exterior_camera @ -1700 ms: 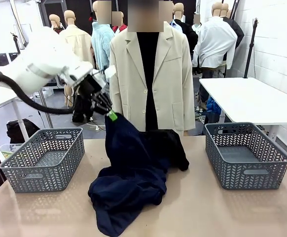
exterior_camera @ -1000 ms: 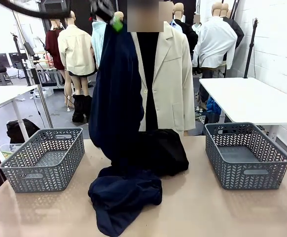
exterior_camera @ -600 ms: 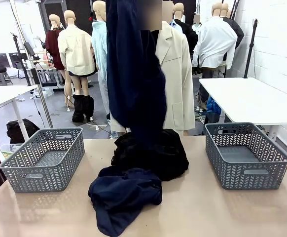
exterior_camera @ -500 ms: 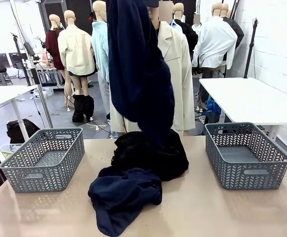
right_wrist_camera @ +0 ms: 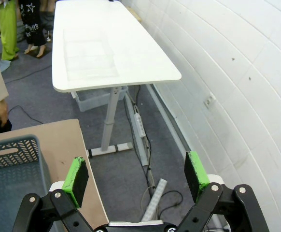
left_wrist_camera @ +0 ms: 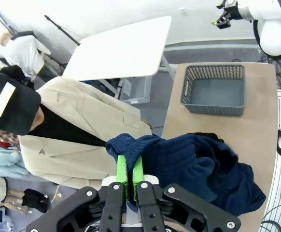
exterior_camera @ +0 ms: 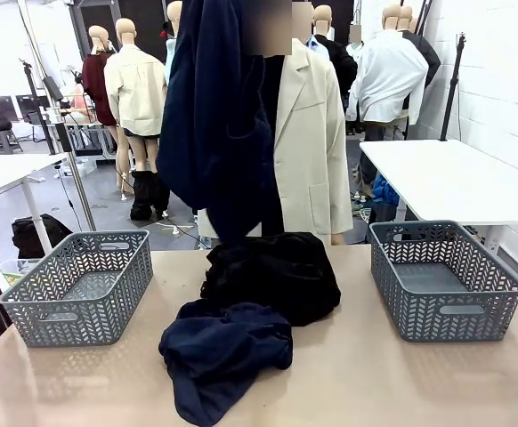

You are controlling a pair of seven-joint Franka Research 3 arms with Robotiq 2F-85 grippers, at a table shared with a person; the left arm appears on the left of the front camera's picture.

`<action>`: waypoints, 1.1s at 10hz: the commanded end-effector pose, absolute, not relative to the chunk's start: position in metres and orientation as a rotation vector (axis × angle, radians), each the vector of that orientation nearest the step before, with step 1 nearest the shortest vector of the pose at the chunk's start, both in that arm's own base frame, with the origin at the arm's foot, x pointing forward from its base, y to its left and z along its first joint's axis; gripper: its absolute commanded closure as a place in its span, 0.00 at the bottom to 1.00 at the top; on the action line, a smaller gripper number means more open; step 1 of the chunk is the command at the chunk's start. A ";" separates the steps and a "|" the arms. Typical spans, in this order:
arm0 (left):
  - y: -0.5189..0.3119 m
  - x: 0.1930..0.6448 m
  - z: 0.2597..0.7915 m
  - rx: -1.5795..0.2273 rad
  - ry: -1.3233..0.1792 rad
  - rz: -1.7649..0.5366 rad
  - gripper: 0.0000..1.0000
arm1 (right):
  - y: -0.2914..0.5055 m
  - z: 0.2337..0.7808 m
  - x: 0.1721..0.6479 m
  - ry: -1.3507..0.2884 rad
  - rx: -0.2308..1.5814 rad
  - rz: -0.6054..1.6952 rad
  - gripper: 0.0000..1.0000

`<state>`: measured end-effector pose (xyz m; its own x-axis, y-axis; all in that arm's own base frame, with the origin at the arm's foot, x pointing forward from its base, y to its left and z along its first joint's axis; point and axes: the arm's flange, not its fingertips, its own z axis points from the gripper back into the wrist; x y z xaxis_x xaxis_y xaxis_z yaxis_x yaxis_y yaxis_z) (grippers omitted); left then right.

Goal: Sort the tops and bottoms.
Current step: Sort the clothes according to human instructions.

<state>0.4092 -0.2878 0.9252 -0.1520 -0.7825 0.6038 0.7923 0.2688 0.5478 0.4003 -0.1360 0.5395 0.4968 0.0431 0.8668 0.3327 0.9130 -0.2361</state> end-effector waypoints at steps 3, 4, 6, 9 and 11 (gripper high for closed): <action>-0.285 0.405 0.928 -0.016 -1.052 -1.390 1.00 | -0.137 0.539 0.401 -1.046 -0.404 -0.180 0.00; -0.285 0.405 0.928 -0.016 -1.052 -1.390 1.00 | -0.137 0.539 0.401 -1.046 -0.404 -0.180 0.00; -0.285 0.405 0.928 -0.016 -1.052 -1.390 1.00 | -0.137 0.539 0.401 -1.046 -0.404 -0.180 0.00; -0.285 0.405 0.928 -0.016 -1.052 -1.390 1.00 | -0.137 0.539 0.401 -1.046 -0.404 -0.180 0.00; -0.285 0.405 0.928 -0.016 -1.052 -1.390 1.00 | -0.137 0.539 0.401 -1.046 -0.404 -0.180 0.00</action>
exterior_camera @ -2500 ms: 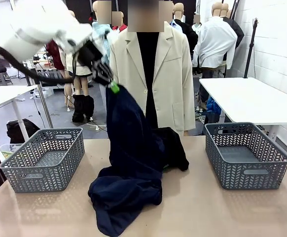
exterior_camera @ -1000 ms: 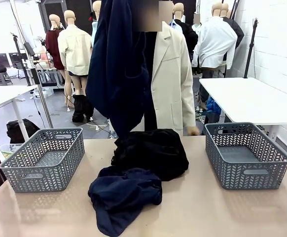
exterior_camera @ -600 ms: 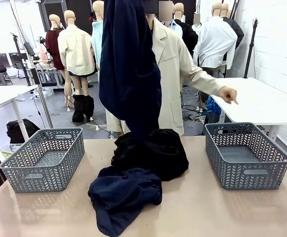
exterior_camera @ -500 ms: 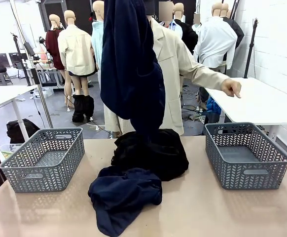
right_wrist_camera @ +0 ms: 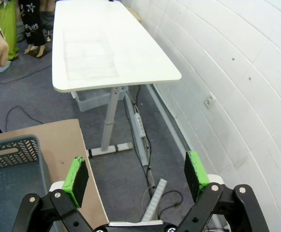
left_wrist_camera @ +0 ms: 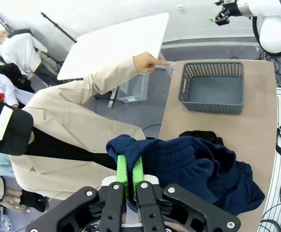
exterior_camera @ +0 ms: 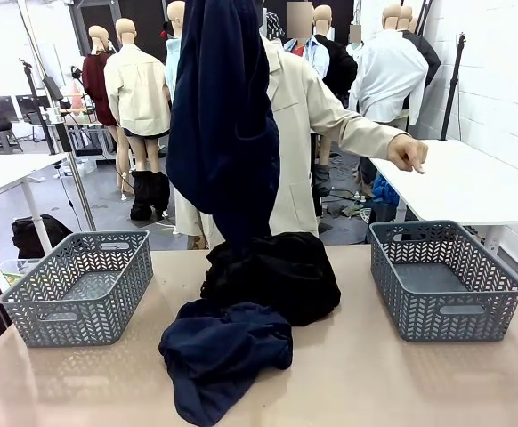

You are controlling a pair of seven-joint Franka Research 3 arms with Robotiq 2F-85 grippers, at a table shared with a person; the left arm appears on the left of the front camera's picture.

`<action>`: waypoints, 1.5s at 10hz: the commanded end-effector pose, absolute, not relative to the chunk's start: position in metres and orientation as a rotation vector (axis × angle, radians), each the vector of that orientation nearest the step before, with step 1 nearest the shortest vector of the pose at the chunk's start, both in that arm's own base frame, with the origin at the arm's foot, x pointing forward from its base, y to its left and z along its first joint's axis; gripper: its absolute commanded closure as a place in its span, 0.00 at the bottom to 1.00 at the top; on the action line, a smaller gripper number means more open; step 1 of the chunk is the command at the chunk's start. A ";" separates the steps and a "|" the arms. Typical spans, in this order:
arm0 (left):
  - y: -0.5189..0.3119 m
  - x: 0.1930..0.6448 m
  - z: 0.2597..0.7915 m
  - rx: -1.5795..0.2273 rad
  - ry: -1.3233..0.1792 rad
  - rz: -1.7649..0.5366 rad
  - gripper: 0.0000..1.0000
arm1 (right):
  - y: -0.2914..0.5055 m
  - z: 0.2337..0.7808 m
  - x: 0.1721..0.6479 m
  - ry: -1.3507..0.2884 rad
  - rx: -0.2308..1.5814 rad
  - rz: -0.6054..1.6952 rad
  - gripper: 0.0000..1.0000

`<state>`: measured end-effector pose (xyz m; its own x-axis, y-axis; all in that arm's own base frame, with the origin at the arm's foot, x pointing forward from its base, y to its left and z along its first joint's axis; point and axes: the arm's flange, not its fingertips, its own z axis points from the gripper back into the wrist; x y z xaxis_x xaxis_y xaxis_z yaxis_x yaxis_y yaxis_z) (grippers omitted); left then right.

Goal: Sort the tops and bottoms.
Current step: Sort the clothes according to human instructions.

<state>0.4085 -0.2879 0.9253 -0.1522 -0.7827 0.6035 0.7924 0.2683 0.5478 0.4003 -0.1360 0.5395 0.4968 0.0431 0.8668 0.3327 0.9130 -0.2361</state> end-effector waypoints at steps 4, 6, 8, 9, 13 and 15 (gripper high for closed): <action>-0.285 0.405 0.928 -0.016 -1.052 -1.390 1.00 | -0.137 0.539 0.401 -1.046 -0.404 -0.180 0.00; -0.285 0.405 0.928 -0.016 -1.052 -1.390 1.00 | -0.137 0.539 0.401 -1.046 -0.404 -0.180 0.00; -0.285 0.405 0.928 -0.016 -1.052 -1.390 1.00 | -0.137 0.539 0.401 -1.046 -0.404 -0.180 0.00; -0.285 0.405 0.928 -0.016 -1.052 -1.390 1.00 | -0.137 0.539 0.401 -1.046 -0.404 -0.180 0.00; -0.345 0.439 0.933 0.019 -1.189 -1.419 1.00 | -0.137 0.539 0.401 -1.046 -0.404 -0.180 0.00; -0.389 0.463 0.941 -0.110 -1.373 -1.454 1.00 | -0.137 0.539 0.401 -1.046 -0.404 -0.180 0.00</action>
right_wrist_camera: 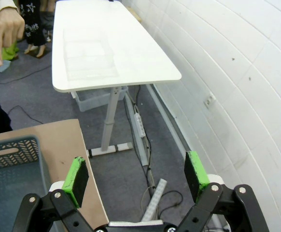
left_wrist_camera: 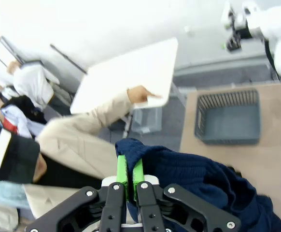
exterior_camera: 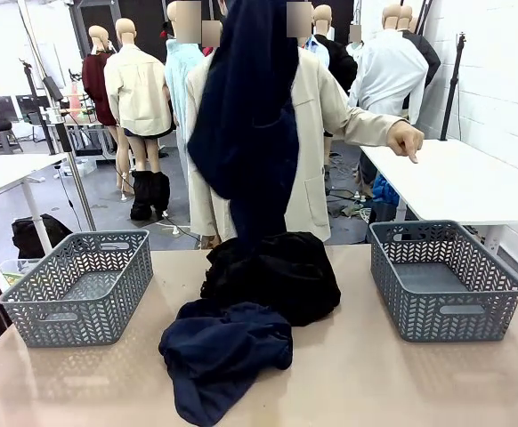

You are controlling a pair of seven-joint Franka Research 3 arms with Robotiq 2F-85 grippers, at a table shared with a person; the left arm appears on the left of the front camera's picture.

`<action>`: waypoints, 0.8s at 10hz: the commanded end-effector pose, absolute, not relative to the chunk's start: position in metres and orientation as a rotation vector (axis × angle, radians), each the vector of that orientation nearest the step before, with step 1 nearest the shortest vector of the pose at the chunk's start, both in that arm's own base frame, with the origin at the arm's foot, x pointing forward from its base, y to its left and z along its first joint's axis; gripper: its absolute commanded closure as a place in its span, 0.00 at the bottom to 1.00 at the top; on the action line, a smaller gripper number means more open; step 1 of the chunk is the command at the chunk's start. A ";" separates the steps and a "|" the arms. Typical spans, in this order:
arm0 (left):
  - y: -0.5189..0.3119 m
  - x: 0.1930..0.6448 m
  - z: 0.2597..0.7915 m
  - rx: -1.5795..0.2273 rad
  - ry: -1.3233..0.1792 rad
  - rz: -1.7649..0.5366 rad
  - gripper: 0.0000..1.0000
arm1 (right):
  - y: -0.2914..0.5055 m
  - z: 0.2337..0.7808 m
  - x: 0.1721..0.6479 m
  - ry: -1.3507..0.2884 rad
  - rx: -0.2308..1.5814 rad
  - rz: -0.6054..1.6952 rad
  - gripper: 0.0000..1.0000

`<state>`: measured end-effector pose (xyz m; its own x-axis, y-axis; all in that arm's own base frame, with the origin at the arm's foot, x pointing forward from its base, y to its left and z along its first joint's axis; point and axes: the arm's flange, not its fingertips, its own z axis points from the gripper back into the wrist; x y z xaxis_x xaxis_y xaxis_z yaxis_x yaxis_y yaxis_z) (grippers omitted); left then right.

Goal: Sort the tops and bottoms.
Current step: Sort the clothes according to human instructions.

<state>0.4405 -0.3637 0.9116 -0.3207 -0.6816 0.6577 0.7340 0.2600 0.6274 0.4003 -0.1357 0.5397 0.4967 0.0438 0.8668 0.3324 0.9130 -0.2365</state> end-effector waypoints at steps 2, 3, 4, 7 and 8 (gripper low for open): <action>-0.443 0.505 0.929 -0.272 -1.423 -1.457 1.00 | -0.137 0.539 0.401 -1.046 -0.404 -0.180 0.00; -0.468 0.527 0.914 -0.303 -1.423 -1.385 1.00 | -0.137 0.539 0.401 -1.046 -0.404 -0.180 0.00; -0.496 0.547 0.898 -0.295 -1.436 -1.321 1.00 | -0.137 0.539 0.401 -1.046 -0.404 -0.180 0.00; -0.586 0.595 0.861 -0.399 -1.519 -1.321 1.00 | -0.137 0.539 0.401 -1.046 -0.404 -0.180 0.00; -0.603 0.601 0.837 -0.459 -1.493 -1.319 1.00 | -0.137 0.539 0.401 -1.046 -0.404 -0.180 0.00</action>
